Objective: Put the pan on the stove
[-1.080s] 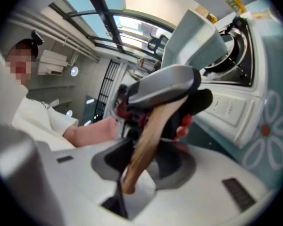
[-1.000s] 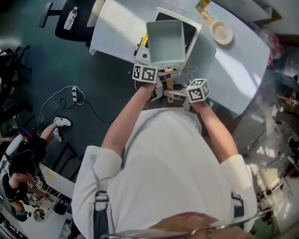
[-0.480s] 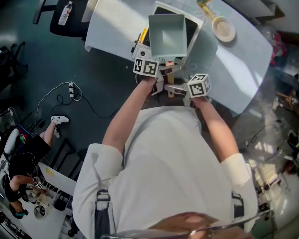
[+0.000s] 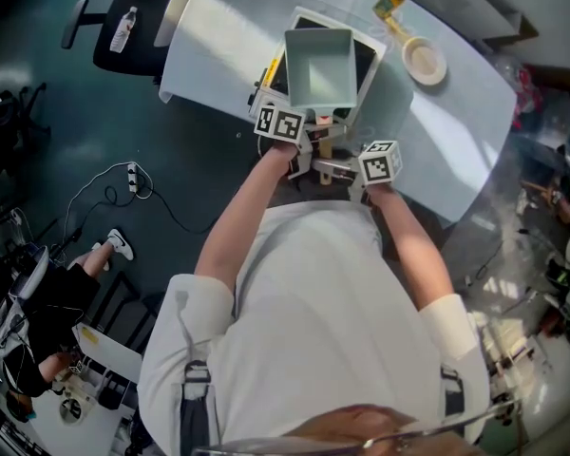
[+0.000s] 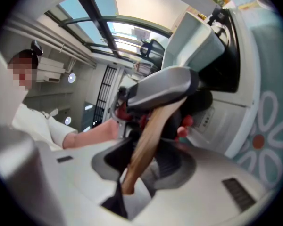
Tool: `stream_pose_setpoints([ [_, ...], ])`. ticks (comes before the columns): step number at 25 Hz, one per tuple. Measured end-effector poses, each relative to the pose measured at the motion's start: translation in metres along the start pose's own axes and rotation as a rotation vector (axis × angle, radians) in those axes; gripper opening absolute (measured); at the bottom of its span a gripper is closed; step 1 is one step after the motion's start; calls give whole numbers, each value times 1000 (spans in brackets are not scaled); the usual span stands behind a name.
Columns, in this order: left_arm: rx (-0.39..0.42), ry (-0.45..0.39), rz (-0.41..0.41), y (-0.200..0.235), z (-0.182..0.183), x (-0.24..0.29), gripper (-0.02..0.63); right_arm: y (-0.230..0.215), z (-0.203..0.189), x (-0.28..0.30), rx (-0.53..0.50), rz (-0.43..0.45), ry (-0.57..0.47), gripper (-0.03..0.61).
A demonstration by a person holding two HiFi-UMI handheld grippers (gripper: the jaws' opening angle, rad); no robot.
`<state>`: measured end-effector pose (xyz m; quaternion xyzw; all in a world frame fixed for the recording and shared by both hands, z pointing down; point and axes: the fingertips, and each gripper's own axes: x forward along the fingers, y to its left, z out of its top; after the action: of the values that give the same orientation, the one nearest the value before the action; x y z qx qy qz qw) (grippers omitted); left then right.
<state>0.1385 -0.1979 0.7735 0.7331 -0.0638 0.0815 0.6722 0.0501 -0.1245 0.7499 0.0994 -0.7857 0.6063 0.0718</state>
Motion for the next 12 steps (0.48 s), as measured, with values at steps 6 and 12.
stream_pose_setpoints([
  [6, -13, -12, -12, -1, 4, 1, 192, 0, 5, -3, 21, 10, -19, 164],
  [12, -15, -21, -15, -1, 8, 3, 193, -1, 9, -5, 33, 23, -36, 164],
])
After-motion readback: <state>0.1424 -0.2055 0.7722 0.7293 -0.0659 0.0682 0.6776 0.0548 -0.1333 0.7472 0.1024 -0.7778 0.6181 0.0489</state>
